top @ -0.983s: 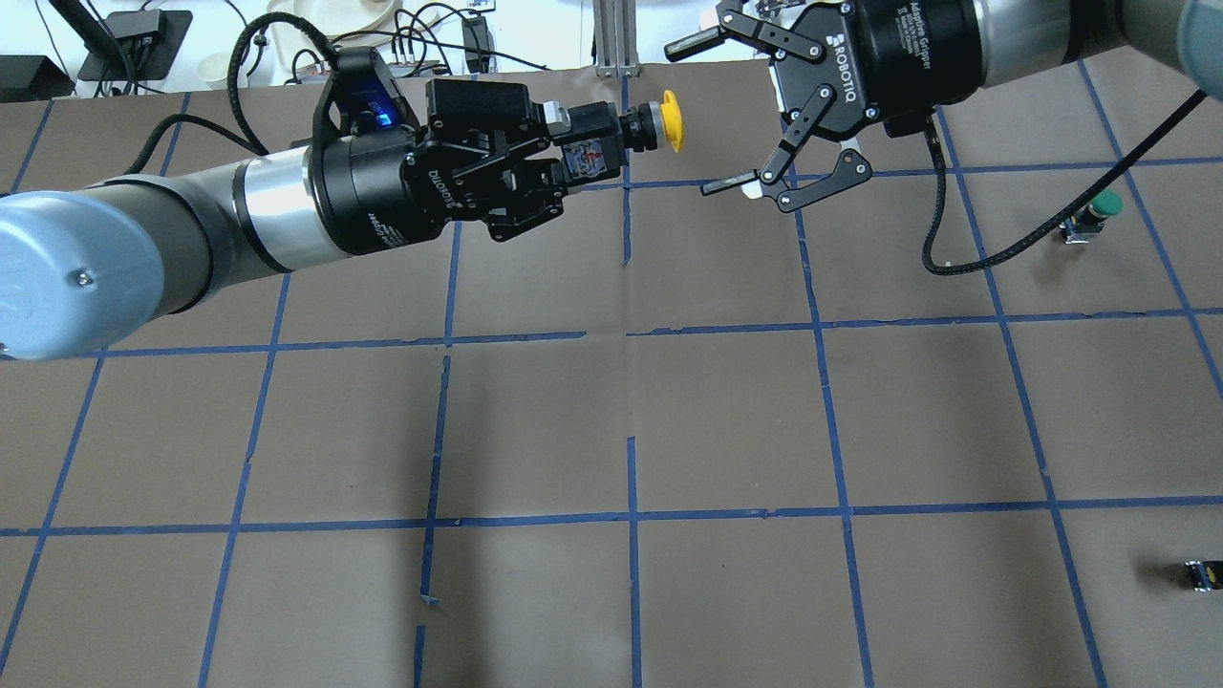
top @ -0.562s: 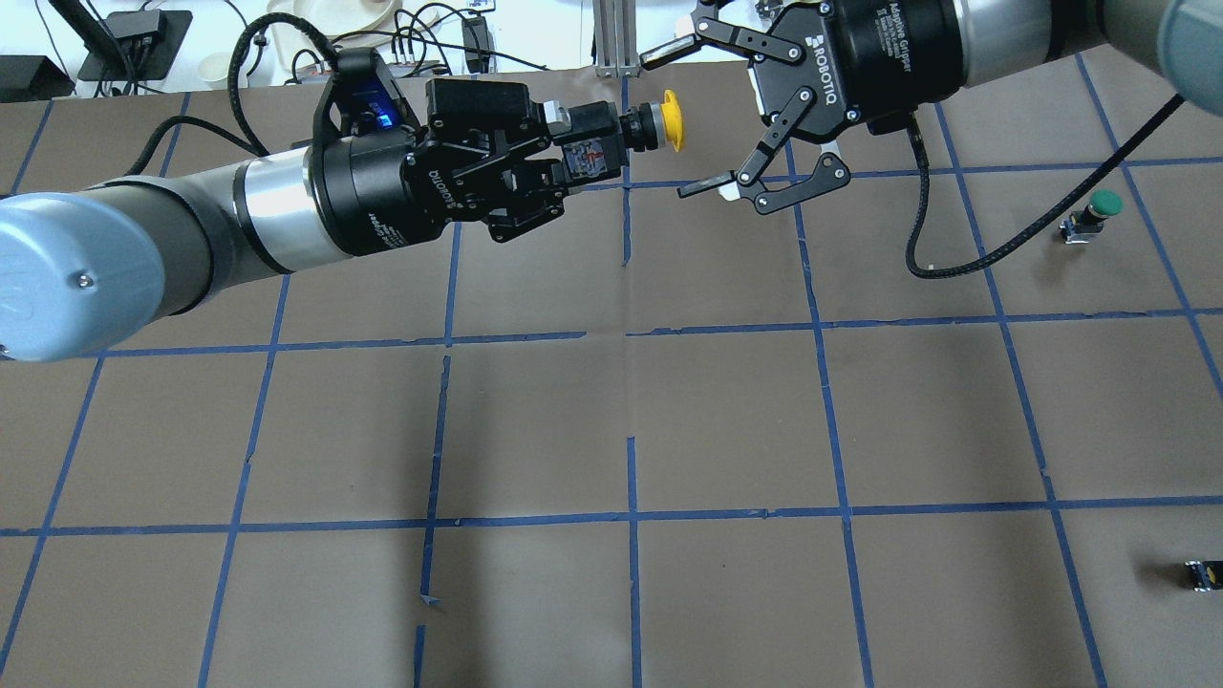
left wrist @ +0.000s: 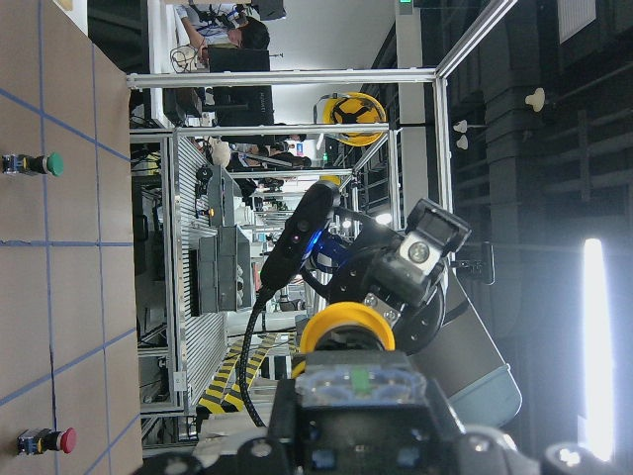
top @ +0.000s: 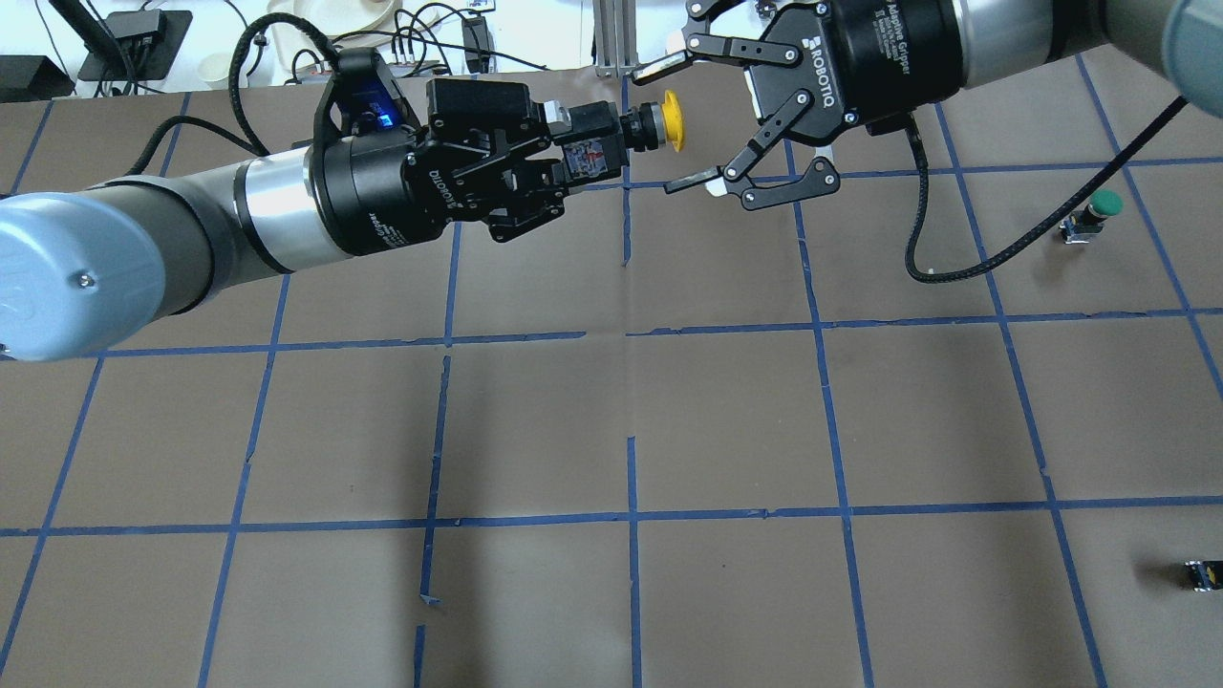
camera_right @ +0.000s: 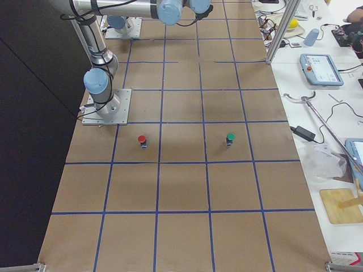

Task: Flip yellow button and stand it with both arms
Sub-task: 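Move the open right gripper to the yellow cap held by the left gripper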

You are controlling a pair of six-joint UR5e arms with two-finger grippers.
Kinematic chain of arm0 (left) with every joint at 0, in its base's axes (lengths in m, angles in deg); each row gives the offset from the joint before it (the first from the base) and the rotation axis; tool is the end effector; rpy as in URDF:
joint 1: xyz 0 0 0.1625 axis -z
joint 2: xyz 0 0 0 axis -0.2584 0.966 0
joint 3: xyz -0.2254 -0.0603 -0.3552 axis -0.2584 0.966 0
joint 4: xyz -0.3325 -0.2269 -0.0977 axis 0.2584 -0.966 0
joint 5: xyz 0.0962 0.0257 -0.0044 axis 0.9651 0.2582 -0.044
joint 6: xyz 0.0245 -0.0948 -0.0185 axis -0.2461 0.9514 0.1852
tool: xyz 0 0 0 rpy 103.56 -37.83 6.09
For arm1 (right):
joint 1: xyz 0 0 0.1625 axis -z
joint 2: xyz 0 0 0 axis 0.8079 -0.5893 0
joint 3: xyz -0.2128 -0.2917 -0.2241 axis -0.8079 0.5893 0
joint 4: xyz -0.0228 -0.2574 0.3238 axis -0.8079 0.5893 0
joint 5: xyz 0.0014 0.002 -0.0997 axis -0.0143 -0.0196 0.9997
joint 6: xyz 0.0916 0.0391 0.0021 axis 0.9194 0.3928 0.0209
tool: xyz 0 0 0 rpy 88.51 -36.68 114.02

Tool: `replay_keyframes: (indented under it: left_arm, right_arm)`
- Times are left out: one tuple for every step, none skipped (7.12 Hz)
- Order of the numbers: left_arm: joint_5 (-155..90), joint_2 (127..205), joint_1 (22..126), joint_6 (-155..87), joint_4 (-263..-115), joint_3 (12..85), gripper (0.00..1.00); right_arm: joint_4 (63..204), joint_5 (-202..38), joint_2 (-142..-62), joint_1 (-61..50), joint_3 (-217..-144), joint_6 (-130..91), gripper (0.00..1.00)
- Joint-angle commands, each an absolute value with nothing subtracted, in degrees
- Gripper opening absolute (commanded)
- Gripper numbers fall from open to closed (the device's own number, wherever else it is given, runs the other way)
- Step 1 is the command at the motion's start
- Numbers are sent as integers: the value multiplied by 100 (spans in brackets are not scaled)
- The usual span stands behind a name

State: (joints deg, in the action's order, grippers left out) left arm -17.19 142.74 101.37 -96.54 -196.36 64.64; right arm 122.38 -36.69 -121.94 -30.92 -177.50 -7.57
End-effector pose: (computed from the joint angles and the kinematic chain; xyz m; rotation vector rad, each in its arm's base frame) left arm -0.2048 -0.4436 0.4343 0.0918 -1.4910 0.1351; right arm 0.1821 -0.4846 0.5118 0.8430 1.8023 0.6845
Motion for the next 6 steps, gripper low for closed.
replay_keyframes:
  left_arm:
    - [-1719, 14283, 10137, -9654, -19636, 6470, 4]
    - [-1710, 14291, 10137, -9646, -19636, 6478, 4]
    - [-1710, 14291, 10137, -9645, -19636, 6470, 5]
    - [-1675, 14309, 10129, -9532, -19636, 6417, 42]
    - [-1666, 14309, 10129, -9340, -19636, 6417, 99]
    - [-1666, 14318, 10129, -9312, -19627, 6408, 100]
  right_arm:
    - [12181, -3631, -12287, -3092, -17781, -759, 18]
    - [12189, -3631, -12323, -3092, -17782, -733, 18]
    - [12198, -3631, -12323, -3092, -17773, -732, 18]
    - [12215, -3622, -12323, -3092, -17764, -732, 18]
    - [12215, -3622, -12315, -3092, -17738, -732, 18]
    - [12224, -3614, -12315, -3084, -17738, -732, 18]
